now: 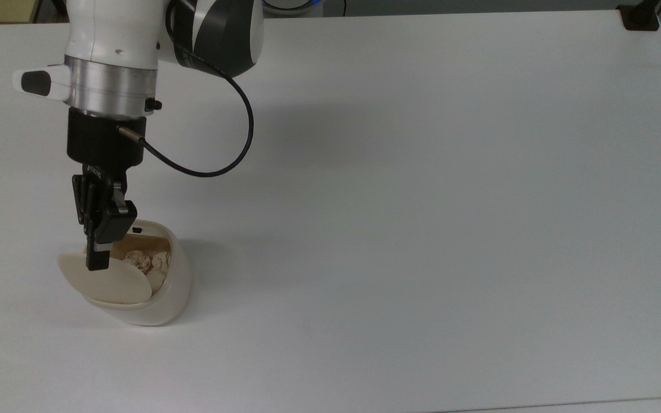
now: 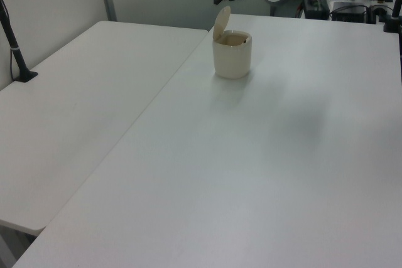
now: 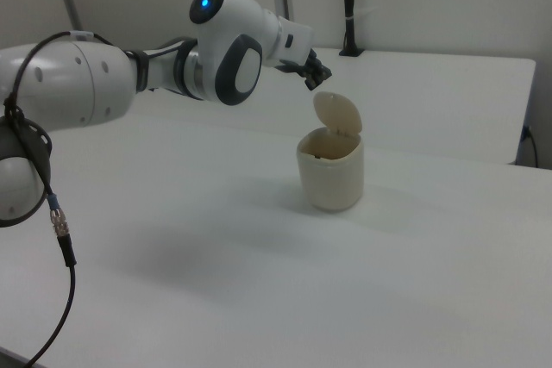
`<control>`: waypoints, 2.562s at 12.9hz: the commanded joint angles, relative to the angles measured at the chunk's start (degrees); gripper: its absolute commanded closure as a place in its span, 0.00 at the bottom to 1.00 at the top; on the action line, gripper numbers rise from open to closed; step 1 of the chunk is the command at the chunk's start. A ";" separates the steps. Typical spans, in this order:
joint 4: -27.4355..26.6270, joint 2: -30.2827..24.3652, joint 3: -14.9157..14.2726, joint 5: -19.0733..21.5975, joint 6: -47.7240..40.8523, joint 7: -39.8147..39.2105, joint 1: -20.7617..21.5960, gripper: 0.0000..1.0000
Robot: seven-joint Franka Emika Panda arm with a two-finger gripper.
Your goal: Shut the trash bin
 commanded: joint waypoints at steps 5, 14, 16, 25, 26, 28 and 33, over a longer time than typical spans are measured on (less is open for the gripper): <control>0.77 2.00 -0.53 -0.45 2.54 0.67 -1.13 1.00; -5.39 -2.49 0.09 -5.02 2.19 0.14 -1.57 1.00; -5.39 -2.48 0.09 -5.46 2.10 0.14 -1.57 1.00; -11.43 -5.19 0.61 -5.46 1.75 -5.55 -1.84 1.00; -14.41 -7.12 1.57 -5.29 1.75 -7.49 -2.53 1.00; -16.89 -8.63 2.63 -5.29 1.75 -8.82 -3.15 1.00; -20.07 -9.08 2.72 -5.29 1.66 -12.34 -3.33 1.00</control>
